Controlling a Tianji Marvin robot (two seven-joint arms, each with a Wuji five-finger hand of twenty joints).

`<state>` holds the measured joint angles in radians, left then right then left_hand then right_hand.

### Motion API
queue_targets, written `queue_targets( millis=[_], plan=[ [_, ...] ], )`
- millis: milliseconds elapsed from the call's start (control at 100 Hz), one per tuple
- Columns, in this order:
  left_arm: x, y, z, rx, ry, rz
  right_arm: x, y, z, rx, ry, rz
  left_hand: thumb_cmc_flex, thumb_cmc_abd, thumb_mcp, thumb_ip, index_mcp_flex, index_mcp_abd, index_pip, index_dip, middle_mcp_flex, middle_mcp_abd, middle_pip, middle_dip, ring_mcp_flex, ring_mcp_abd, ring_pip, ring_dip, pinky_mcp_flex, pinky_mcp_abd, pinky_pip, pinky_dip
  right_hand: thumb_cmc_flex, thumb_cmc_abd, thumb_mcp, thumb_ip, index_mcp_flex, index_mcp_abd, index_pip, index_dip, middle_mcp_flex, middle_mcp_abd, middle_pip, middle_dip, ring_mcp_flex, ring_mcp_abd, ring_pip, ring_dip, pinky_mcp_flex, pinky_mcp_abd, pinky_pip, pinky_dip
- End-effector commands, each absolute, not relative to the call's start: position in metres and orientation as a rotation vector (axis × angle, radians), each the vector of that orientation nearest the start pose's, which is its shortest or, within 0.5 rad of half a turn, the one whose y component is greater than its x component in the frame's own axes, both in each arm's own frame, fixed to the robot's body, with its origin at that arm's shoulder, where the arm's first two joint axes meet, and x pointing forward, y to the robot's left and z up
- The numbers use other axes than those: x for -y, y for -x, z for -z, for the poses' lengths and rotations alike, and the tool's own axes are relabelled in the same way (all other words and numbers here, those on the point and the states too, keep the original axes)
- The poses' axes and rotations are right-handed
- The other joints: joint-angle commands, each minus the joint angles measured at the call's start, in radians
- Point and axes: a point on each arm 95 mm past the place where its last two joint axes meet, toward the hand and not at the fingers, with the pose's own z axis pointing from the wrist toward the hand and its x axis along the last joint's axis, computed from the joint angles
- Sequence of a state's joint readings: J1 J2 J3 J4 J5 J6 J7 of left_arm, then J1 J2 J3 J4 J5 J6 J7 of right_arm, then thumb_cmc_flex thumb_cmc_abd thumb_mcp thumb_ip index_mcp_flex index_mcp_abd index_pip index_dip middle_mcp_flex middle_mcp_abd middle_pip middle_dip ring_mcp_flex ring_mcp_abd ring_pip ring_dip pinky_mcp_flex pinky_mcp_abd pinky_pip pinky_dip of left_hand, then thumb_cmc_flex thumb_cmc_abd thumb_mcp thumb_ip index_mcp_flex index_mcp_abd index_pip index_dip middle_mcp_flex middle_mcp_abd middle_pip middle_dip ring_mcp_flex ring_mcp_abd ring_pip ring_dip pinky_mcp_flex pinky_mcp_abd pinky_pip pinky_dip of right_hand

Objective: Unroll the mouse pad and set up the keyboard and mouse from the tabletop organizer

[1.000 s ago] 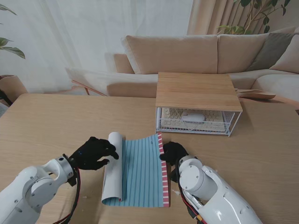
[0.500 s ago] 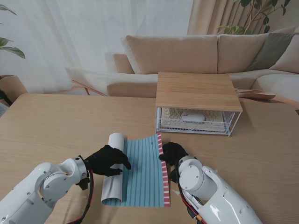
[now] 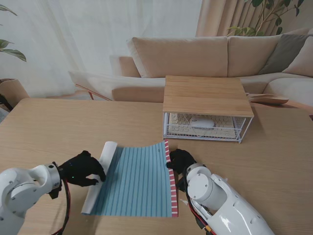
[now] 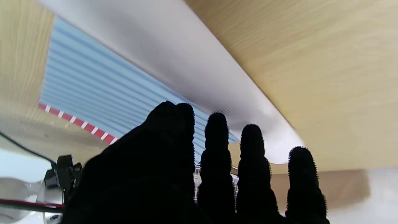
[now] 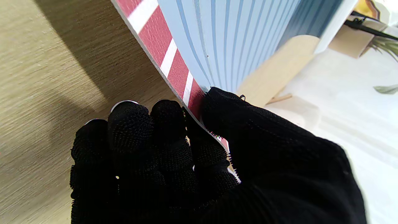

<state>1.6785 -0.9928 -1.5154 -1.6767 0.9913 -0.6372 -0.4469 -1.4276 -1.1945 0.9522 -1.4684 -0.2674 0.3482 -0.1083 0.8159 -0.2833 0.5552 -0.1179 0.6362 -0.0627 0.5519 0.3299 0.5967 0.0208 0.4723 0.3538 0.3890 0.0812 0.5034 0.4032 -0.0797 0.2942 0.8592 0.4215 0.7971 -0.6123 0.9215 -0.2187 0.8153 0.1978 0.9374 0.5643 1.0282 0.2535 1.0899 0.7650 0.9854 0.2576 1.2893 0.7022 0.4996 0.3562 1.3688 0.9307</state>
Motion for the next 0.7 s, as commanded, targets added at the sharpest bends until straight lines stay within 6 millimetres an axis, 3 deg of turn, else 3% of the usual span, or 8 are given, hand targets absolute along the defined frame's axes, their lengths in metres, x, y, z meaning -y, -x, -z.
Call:
queue_targets(
  millis=[0, 120, 250, 340, 490, 690],
  plan=[
    [-0.088, -0.363, 0.302, -2.17, 0.968, 1.305, -0.078, -0.403, 0.379, 1.372, 2.535, 1.861, -0.008, -0.026, 0.007, -0.043, 0.045, -0.01, 0.029, -0.009, 0.053, 0.009, 0.021, 0.012, 0.047, 0.017, 0.006, 0.042, 0.003, 0.042, 0.039, 0.021, 0.048, 0.023, 0.046, 0.032, -0.005, -0.021, 0.035, 0.031, 0.0, 0.079, 0.044, -0.004, -0.009, 0.025, 0.006, 0.009, -0.021, -0.071, 0.054, 0.044],
    [-0.106, -0.36, 0.28, -2.082, 0.944, 1.294, -0.079, -0.403, 0.379, 1.376, 2.535, 1.857, -0.012, -0.035, 0.026, -0.043, 0.06, -0.006, 0.019, -0.028, 0.056, 0.015, 0.009, 0.007, 0.05, 0.021, -0.011, 0.049, 0.006, 0.048, 0.037, 0.021, 0.049, 0.023, 0.047, 0.033, -0.005, -0.02, 0.035, 0.032, 0.0, 0.08, 0.043, -0.006, -0.01, 0.031, 0.002, 0.008, -0.023, -0.07, 0.052, 0.044],
    [-0.107, -0.359, 0.27, -1.947, 0.957, 1.375, -0.081, -0.404, 0.379, 1.394, 2.525, 1.864, -0.044, -0.038, 0.075, -0.04, 0.044, 0.011, -0.013, -0.034, 0.027, 0.035, -0.012, -0.002, 0.031, 0.032, -0.03, 0.052, 0.01, 0.055, 0.032, 0.019, 0.048, 0.017, 0.05, 0.034, -0.001, -0.022, 0.036, 0.033, 0.006, 0.08, 0.041, -0.009, -0.001, 0.033, 0.002, 0.008, -0.016, -0.063, 0.055, 0.046],
    [-0.1, -0.359, 0.268, -1.872, 0.961, 1.429, -0.081, -0.405, 0.377, 1.404, 2.513, 1.895, -0.062, -0.036, 0.096, -0.04, 0.035, 0.019, -0.024, -0.03, 0.02, 0.042, -0.015, -0.003, 0.028, 0.037, -0.032, 0.053, 0.018, 0.063, 0.032, 0.02, 0.052, -0.01, 0.066, 0.033, 0.018, -0.037, 0.036, 0.023, 0.031, 0.085, 0.026, -0.017, 0.032, 0.039, -0.011, -0.002, 0.021, -0.04, 0.056, 0.045],
    [-0.079, -0.358, 0.276, -1.77, 0.998, 1.506, -0.077, -0.408, 0.375, 1.527, 2.436, 2.024, -0.055, -0.044, 0.104, -0.046, 0.046, 0.018, -0.019, -0.024, 0.022, 0.044, -0.016, -0.004, 0.032, 0.042, -0.029, 0.053, 0.033, 0.069, 0.04, 0.023, 0.051, -0.089, 0.121, 0.037, 0.066, -0.135, 0.043, -0.011, 0.1, 0.079, -0.011, -0.024, 0.124, 0.029, -0.042, -0.026, 0.119, -0.007, 0.046, 0.027],
    [-0.056, -0.356, 0.289, -1.654, 1.088, 1.595, -0.079, -0.411, 0.377, 1.579, 2.406, 2.071, -0.033, -0.052, 0.105, -0.057, 0.065, 0.025, -0.021, -0.028, 0.023, 0.055, -0.022, -0.007, 0.033, 0.054, -0.025, 0.052, 0.042, 0.075, 0.047, 0.028, 0.071, -0.151, 0.205, 0.074, 0.106, -0.233, 0.057, -0.027, 0.139, 0.058, 0.002, 0.01, 0.151, 0.012, -0.023, -0.015, 0.149, -0.002, 0.05, 0.024]
  ],
)
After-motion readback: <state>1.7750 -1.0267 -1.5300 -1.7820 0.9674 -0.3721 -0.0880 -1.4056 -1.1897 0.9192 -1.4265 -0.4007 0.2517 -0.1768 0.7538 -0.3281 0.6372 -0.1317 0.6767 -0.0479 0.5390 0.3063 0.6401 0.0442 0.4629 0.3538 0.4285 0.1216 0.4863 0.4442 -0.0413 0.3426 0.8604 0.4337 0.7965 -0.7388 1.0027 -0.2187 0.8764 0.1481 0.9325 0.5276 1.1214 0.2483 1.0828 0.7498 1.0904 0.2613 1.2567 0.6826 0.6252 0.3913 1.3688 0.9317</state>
